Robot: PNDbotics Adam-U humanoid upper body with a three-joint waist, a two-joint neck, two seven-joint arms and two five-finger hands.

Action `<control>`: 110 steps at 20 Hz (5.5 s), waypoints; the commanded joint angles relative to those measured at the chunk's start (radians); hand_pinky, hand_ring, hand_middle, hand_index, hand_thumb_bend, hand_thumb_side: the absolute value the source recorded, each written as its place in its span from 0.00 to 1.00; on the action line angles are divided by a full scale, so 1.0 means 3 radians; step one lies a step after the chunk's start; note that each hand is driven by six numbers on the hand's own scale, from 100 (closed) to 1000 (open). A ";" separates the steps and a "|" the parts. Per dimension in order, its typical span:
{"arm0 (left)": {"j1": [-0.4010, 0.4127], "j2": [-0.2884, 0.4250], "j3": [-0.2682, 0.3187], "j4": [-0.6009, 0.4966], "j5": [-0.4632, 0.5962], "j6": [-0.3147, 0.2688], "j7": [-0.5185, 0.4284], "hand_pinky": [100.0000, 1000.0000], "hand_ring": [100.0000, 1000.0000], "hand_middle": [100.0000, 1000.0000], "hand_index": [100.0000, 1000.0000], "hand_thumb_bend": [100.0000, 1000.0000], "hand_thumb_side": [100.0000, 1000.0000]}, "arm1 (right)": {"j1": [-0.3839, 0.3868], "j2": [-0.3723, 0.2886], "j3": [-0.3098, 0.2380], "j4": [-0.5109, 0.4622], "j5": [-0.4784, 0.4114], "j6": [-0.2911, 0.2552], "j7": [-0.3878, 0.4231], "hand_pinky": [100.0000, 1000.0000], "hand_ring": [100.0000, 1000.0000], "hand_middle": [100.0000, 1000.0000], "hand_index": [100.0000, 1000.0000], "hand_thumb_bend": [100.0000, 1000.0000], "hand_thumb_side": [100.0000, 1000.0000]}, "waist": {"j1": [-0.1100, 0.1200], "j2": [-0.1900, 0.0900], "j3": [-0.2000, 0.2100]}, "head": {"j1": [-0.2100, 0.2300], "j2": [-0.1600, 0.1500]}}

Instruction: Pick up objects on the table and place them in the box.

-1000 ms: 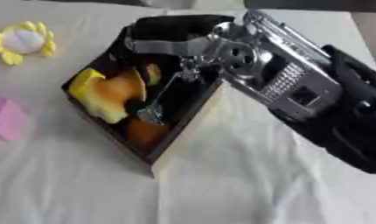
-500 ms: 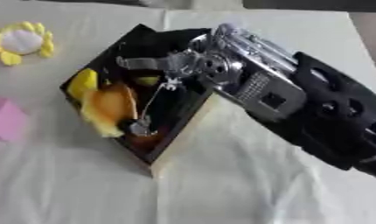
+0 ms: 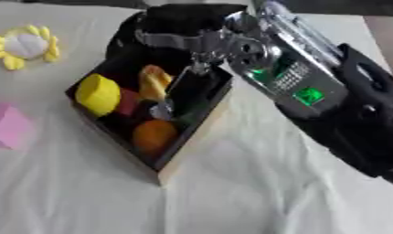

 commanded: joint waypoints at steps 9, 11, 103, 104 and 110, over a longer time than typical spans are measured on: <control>-0.0046 0.0135 0.0005 -0.0050 -0.0036 -0.0002 -0.0038 0.80 0.68 0.69 0.86 0.00 0.53 | 0.0150 -0.0339 -0.0505 -0.0169 -0.0649 0.0177 -0.0665 0.84 0.84 0.79 0.81 0.00 0.08 | 0.0003 -0.0160 -0.0034 | 0.0101 0.0024; -0.0052 0.0126 0.0001 -0.0050 -0.0034 0.0001 -0.0043 0.80 0.68 0.69 0.86 0.00 0.53 | 0.0135 -0.0317 -0.0442 -0.0083 -0.0634 0.0163 -0.0597 0.84 0.84 0.79 0.81 0.00 0.10 | 0.0009 -0.0156 -0.0026 | 0.0089 0.0021; -0.1747 0.0720 -0.0869 0.0730 -0.2095 -0.0345 -0.3818 0.69 0.52 0.42 0.56 0.29 0.00 | 0.1233 -0.1134 -0.1552 -0.0370 -0.1402 -0.0020 -0.2404 0.80 0.72 0.67 0.69 0.00 0.18 | 0.0173 -0.0125 -0.0518 | 0.0350 0.0079; -0.1923 0.0614 -0.0910 0.0766 -0.2054 -0.0329 -0.3884 0.70 0.53 0.42 0.58 0.29 0.00 | 0.1222 -0.1128 -0.1546 -0.0370 -0.1403 -0.0022 -0.2398 0.80 0.72 0.67 0.69 0.00 0.18 | 0.0181 -0.0134 -0.0529 | 0.0355 0.0084; -0.2638 0.0046 -0.1202 0.1343 -0.2278 -0.0413 -0.4275 0.72 0.56 0.46 0.61 0.36 0.00 | 0.1167 -0.1111 -0.1528 -0.0370 -0.1400 -0.0031 -0.2367 0.80 0.72 0.67 0.69 0.00 0.18 | 0.0235 -0.0135 -0.0616 | 0.0397 0.0063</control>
